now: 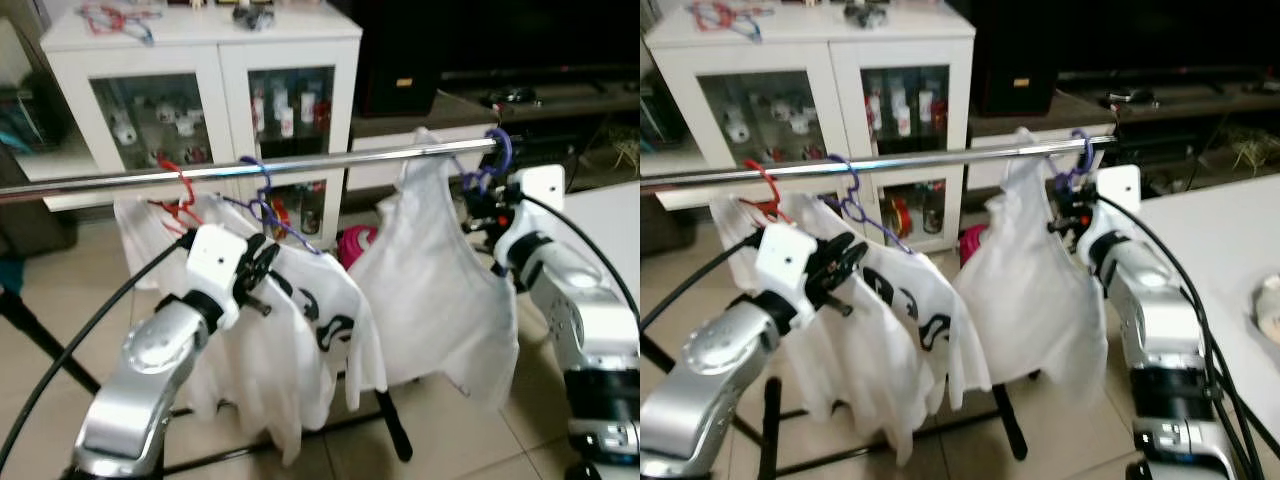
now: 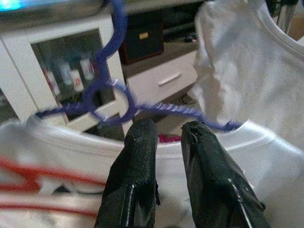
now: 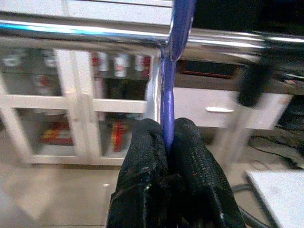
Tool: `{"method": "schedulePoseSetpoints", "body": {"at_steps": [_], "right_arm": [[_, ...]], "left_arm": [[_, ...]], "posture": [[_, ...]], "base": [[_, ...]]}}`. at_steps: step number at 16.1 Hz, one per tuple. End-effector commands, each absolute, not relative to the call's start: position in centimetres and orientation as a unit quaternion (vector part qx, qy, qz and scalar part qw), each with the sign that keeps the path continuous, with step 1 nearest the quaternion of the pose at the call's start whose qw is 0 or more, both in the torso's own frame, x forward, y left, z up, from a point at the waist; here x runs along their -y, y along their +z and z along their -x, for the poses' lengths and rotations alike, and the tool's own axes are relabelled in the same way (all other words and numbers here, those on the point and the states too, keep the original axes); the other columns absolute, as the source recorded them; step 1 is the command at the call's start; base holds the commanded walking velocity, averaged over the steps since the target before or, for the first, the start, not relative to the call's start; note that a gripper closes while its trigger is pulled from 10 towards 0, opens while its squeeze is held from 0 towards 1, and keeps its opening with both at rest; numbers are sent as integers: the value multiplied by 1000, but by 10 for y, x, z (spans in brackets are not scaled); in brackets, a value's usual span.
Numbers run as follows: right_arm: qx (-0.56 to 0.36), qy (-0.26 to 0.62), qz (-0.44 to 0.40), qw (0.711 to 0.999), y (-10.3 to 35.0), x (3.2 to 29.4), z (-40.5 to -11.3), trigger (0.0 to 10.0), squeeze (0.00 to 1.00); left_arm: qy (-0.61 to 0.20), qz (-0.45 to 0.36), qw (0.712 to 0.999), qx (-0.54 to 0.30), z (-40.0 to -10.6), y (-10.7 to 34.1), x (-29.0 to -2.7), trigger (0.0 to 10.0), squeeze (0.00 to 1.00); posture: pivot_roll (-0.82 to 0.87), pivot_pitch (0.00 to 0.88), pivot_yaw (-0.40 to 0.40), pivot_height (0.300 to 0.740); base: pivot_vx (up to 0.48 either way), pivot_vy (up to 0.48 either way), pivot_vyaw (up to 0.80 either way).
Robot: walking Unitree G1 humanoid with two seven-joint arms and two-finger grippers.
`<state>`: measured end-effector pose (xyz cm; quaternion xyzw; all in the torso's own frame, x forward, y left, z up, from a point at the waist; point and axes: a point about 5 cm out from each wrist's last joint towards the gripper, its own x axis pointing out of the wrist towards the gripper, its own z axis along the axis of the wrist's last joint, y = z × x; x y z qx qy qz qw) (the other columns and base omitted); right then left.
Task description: Hang hanger
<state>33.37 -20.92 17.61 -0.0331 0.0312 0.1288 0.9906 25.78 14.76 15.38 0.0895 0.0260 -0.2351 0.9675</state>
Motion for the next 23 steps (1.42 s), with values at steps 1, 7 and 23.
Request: {"method": "schedulePoseSetpoints", "body": {"at_steps": [1, 7, 23], "right_arm": [[-1, 139, 33, 990, 191, 209, -339, 10000, 0], [-39, 177, 72, 981, 199, 196, -372, 10000, 0], [-180, 220, 86, 955, 166, 165, -398, 10000, 0]], "left_arm": [[-254, -90, 963, -27, -254, 155, -145, 10000, 0], [-373, -104, 921, -45, -242, 162, -128, 10000, 0], [-406, -124, 902, -81, -244, 163, -124, 10000, 0]], "posture": [[58, 0, -44, 740], [63, 0, -46, 740], [82, 0, -44, 740]], "base": [[0, 0, 0], [0, 0, 0], [0, 0, 0]]}}
